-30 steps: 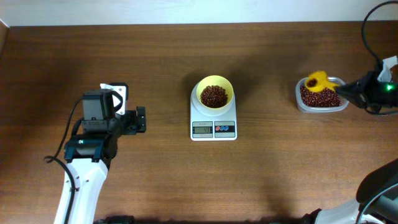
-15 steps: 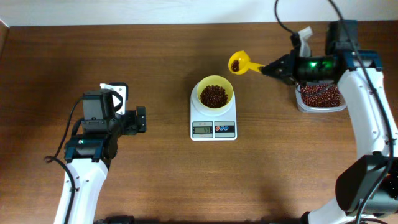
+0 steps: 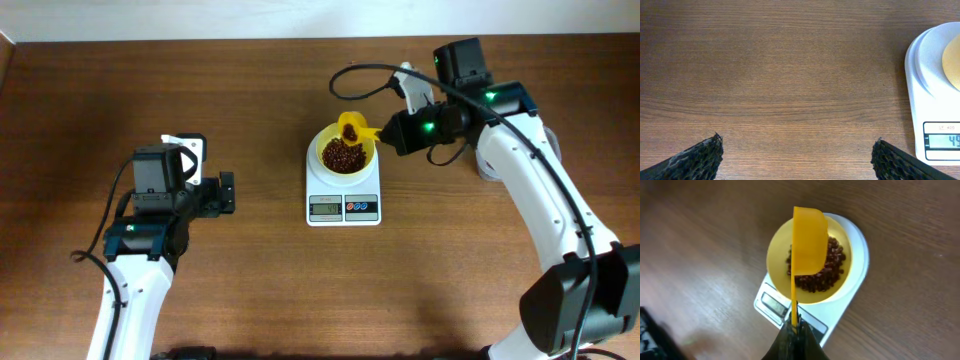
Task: Scoop item into bowl and weigh 50g on scale
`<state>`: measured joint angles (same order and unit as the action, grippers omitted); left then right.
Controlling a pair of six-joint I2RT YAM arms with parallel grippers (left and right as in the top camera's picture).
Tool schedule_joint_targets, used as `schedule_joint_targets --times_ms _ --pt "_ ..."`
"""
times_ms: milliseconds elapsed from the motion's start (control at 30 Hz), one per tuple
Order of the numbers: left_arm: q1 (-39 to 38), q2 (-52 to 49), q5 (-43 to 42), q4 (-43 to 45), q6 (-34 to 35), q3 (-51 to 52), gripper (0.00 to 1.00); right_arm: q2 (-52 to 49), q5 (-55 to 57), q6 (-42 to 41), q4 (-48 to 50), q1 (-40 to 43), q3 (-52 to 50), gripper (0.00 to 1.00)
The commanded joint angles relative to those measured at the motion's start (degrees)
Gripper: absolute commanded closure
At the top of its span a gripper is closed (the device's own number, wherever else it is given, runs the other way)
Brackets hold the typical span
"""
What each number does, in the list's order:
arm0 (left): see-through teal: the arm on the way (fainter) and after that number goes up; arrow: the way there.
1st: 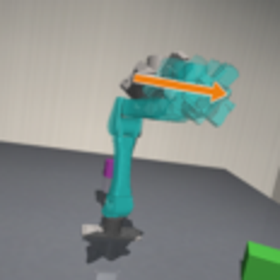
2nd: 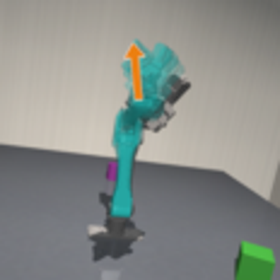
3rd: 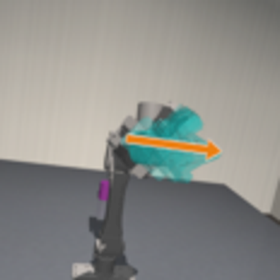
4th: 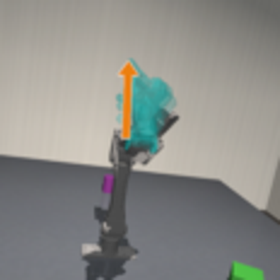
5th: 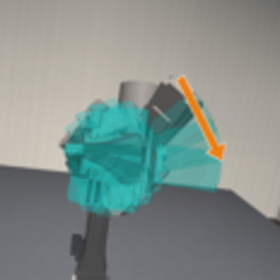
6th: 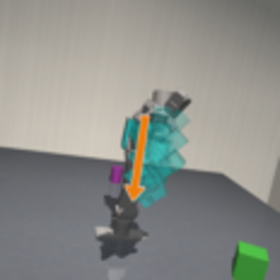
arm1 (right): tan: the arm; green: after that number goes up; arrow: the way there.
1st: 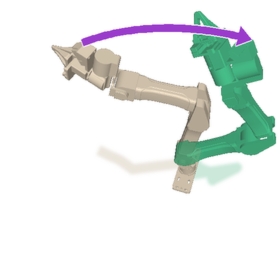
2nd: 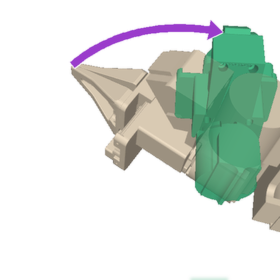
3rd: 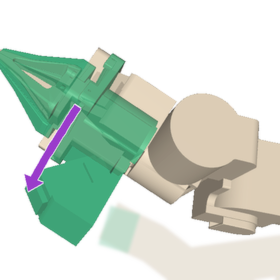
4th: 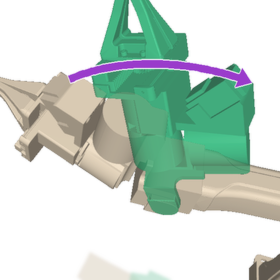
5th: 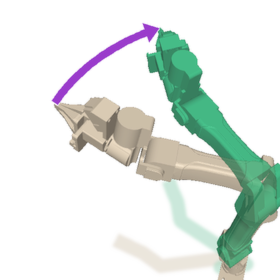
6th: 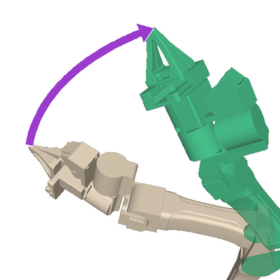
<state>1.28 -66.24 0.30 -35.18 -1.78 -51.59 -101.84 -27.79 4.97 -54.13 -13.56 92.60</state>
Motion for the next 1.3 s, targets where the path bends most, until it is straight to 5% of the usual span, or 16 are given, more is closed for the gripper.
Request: schedule_joint_targets --times_ms 0,233,667,767,967,1067,1167,1267 --pt "0.28 -0.31 0.39 -0.04 -0.68 0.17 0.01 1.2 3.19 6.27 -1.07 -1.07 -0.04 0.96" --pt "0.28 -0.31 0.39 -0.04 -0.68 0.17 0.01 1.18 11.06 15.52 -0.42 -3.78 -0.04 0.96" --pt "0.28 -0.31 0.39 -0.04 -0.66 0.17 0.01 1.2 4.42 4.61 1.9 -1.29 -0.04 0.96" --pt "0.28 -0.31 0.39 -0.02 -0.68 0.17 0.01 1.2 2.1 13.42 -1.79 -1.79 -0.04 0.96" --pt "0.28 -0.31 0.39 -0.02 -0.66 0.17 0.01 1.2 2.03 1.75 1.55 -1.22 -0.04 0.96" --pt "0.28 -0.31 0.39 -0.02 -0.66 0.17 0.01 1.2 -2.73 -6.36 2.56 4.11 -0.02 0.96" --pt "0.28 -0.31 0.39 -0.02 -0.66 0.17 0.01 1.2 -20.44 -6.36 2.32 12.96 -0.02 0.96" --pt "0.28 -0.31 0.39 -0.02 -0.68 0.17 0.01 1.2 -25.57 -7.39 -6.49 25.9 -0.02 0.96"
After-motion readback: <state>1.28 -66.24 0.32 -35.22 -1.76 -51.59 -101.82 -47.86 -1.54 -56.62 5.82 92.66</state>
